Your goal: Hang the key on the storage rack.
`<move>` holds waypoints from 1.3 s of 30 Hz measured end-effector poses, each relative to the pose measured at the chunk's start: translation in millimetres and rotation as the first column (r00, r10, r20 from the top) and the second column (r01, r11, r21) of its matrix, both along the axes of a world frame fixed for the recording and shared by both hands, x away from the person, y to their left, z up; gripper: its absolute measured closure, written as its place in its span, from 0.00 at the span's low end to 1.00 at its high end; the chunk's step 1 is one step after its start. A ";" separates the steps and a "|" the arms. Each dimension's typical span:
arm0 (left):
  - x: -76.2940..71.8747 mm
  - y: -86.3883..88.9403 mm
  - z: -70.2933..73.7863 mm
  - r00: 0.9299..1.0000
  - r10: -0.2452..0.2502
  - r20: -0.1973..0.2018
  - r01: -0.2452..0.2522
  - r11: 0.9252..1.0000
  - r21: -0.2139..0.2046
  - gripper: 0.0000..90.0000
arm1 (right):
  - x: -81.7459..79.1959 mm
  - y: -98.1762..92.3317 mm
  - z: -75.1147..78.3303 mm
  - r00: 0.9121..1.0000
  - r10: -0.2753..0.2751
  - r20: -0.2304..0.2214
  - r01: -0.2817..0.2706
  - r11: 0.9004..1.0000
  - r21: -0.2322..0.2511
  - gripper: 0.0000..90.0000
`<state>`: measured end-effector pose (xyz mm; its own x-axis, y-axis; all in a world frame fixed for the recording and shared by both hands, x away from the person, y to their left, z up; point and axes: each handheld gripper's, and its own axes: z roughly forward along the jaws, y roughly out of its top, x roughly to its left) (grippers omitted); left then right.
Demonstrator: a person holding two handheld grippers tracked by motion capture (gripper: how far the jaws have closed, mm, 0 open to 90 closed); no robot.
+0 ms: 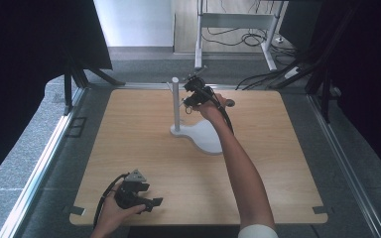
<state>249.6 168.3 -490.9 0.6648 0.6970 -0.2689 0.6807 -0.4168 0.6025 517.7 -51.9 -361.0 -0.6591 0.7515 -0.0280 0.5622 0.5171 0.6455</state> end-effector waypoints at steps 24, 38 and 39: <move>0.3 -3.3 -1.0 1.000 -0.004 0.002 0.004 1.000 0.027 0.25 | -112.4 -87.9 -22.0 0.996 0.049 0.070 -0.060 0.985 0.160 0.58; 0.1 -4.3 -0.9 1.000 -0.003 0.001 0.003 0.999 0.033 0.25 | -167.7 -128.5 -54.5 0.995 0.048 0.085 -0.064 0.978 0.200 0.56; 0.2 -4.3 -1.0 1.000 -0.003 0.001 0.003 0.999 0.034 0.25 | -168.0 -128.8 -56.0 0.996 0.045 0.082 -0.061 0.978 0.200 0.56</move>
<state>249.7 164.0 -491.8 0.6672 0.7036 -0.2447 0.6788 -0.4391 0.5886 349.7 -180.6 -417.0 -0.7001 0.7107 0.0691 0.4821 0.3990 0.7800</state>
